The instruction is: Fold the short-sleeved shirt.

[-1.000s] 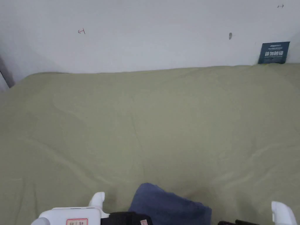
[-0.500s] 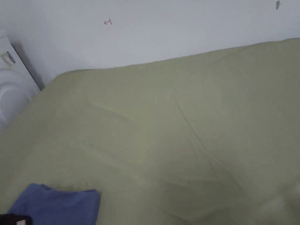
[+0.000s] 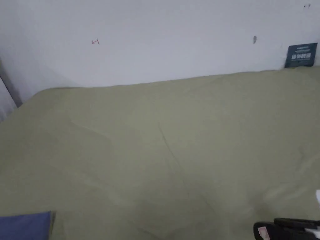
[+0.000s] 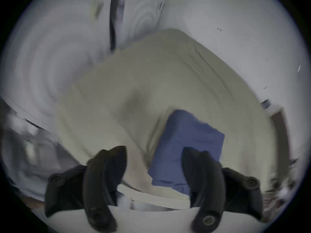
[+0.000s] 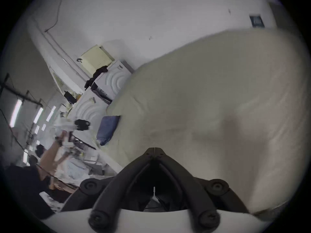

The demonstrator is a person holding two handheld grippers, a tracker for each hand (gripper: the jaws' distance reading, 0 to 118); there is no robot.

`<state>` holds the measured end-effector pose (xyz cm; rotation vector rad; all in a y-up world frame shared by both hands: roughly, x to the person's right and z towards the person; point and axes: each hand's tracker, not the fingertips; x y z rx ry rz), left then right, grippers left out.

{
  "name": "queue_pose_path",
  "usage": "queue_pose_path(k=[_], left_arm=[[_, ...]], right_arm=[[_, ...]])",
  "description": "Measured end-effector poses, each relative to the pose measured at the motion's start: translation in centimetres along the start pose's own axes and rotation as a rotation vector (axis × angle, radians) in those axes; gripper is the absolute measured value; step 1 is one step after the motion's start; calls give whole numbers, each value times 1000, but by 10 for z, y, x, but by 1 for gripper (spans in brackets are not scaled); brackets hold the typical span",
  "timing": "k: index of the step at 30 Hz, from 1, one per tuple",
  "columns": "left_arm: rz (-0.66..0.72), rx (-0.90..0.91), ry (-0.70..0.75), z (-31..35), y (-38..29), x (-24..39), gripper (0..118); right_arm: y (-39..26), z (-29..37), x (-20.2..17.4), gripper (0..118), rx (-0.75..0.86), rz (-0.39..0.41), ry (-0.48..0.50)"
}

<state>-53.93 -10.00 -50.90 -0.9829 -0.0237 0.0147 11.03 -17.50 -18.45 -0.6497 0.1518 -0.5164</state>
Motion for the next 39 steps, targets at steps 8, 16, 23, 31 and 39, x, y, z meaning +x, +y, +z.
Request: queue_pose_path(k=[8,16,23,31,39], left_arm=[[-178,451,-235,132,-91,210,4],[-364,656,-243,176,-182,381,4],[-283,728,-236,185,-255,419,4],[-235,772,-245,204,-269,408,90],[-182,788,-277,220,-271,406,118]], right_arm=[[54,83,12,1,165,221,-354],[60,130,-13,1,401,369,-553],[-1,139,-33,1,549,365,-678],[-24,155,-42,116,652,367,-754],[-32,168,-54,118,669,357,-701]])
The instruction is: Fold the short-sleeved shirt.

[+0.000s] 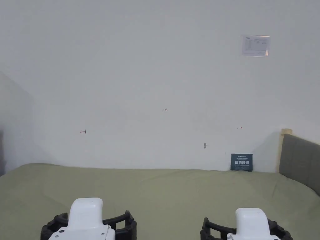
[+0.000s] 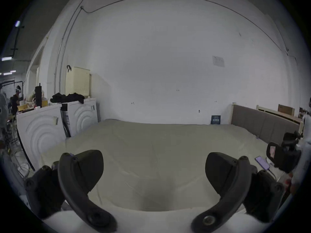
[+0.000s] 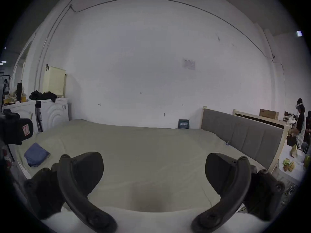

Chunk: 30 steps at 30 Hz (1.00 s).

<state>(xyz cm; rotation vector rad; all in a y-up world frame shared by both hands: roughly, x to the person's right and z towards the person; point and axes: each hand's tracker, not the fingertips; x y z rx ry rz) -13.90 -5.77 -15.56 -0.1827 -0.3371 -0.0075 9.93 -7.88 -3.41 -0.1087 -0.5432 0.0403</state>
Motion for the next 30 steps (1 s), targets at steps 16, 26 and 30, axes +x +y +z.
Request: queue_pose_path(k=[16,26,30], left_arm=[[33,40,-17,6,9,-2,118],[52,83,21,-1,15,4,118],[28,85,17,-2,19,6,118]], right_arm=[[22,9,12,118,52,-82,9],[23,1,6,118,37,-53,86],[27,-2,4,118,42,-36,73]])
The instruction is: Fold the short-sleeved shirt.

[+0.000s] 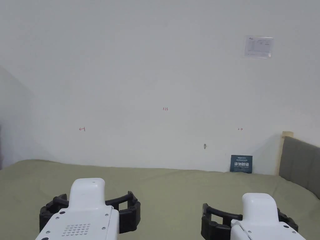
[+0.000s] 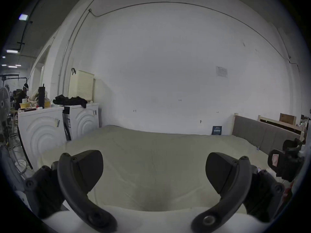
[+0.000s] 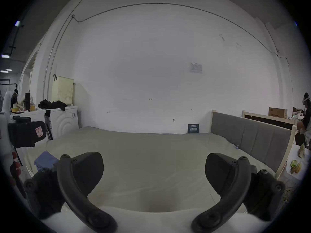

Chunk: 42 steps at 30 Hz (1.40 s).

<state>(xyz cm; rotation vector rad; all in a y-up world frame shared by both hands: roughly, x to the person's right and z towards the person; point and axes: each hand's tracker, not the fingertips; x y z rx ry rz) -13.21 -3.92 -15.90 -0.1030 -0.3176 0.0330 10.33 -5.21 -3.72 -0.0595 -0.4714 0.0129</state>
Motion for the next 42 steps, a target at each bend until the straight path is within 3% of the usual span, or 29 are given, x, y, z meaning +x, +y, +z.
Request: queue_pose_path(k=[4,7,10,17,21,28,32,39,42], left_arm=[[-8,-1,-10,-2,1,1,118],[-14,-11,-7,-3,0,0,118],[-6,-18,-12,-3,-2,-3,118],[-6,-49,-8,-6,-7,-6,118],[14,-49,-23,-7,-12,-5,118],[-14,-54,-21,-15,-12,-1,118],[-12,-61,-27,-18,-9,0,118],[-26,-46,-40,-16,-2,2,118],[-7,-35,-44,-14,2,1,118]], right_arm=[[-1,-9,-4,118,-20,61,-68],[-6,-13,-3,118,-7,57,-71],[-6,-13,0,118,1,2,12],[-3,-18,1,118,28,-30,19],[-6,-32,6,118,-50,-124,80],[-13,-31,9,118,-46,-103,25],[-7,-26,13,118,-64,-170,59],[4,-26,10,118,-82,-74,-49],[4,-27,11,118,-94,-74,-33]])
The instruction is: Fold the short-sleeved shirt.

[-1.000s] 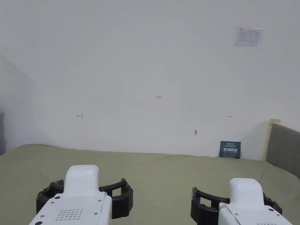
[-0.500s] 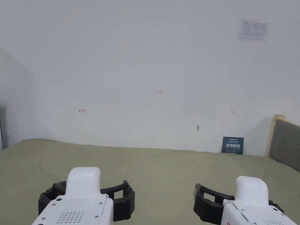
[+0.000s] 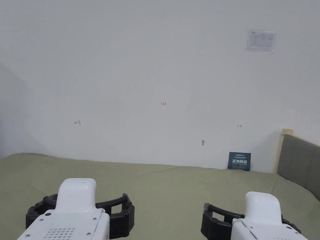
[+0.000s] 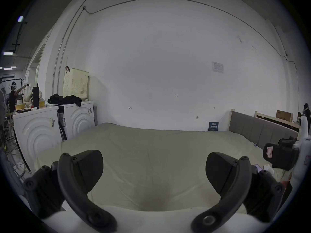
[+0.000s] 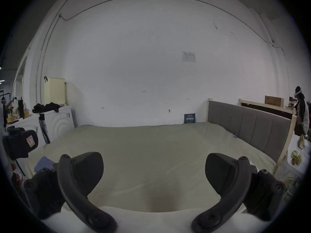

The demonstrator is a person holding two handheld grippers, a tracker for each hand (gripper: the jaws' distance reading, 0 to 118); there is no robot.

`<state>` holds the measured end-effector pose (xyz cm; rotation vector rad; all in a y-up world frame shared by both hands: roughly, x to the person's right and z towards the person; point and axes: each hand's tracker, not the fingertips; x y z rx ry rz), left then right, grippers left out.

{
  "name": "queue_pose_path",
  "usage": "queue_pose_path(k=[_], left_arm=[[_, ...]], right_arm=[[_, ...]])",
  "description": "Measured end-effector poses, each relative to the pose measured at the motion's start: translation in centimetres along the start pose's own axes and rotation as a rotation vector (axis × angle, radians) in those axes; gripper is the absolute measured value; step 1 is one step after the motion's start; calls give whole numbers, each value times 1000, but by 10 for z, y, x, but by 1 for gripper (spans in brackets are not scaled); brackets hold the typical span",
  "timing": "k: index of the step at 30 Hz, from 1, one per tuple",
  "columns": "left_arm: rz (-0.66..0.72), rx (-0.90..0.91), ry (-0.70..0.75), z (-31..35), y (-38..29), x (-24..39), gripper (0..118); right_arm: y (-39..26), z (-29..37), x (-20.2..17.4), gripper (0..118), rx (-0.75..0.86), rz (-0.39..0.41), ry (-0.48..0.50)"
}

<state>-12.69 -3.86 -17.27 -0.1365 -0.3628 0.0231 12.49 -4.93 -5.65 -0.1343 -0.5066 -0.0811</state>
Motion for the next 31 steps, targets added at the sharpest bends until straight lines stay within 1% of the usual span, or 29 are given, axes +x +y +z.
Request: queue_pose_path(k=[5,8,10,13,17,22,25,26,27,28,30,31], left_arm=[[2,3,-3,1,3,1,118],[16,-3,-10,0,2,2,118],[29,-12,-14,-2,2,2,118],[22,-23,-14,-3,0,4,118],[6,-27,-3,-5,-1,5,118],[19,-49,-7,-8,0,3,118],[18,-51,-2,-9,0,3,118],[18,-53,-4,-9,0,3,118],[17,-52,-5,-9,-1,3,118],[14,-52,-7,-9,-1,4,118],[5,-54,-9,-9,-1,4,118],[0,-56,-8,-9,-2,4,118]], right_arm=[[-1,-1,-1,118,-25,-18,7],[-1,-2,0,118,-40,-66,38],[2,-3,0,118,-44,-77,40],[5,-3,-1,118,-36,-65,35],[8,-4,-2,118,-26,-48,1],[9,-10,2,118,-62,-69,1],[8,-11,-1,118,-71,-30,-15],[8,-9,0,118,-68,-33,-11],[7,-8,1,118,-35,-65,-25],[8,-10,2,118,-71,-67,-31],[9,-13,5,118,-89,-91,27],[9,-12,7,118,-104,-118,57]])
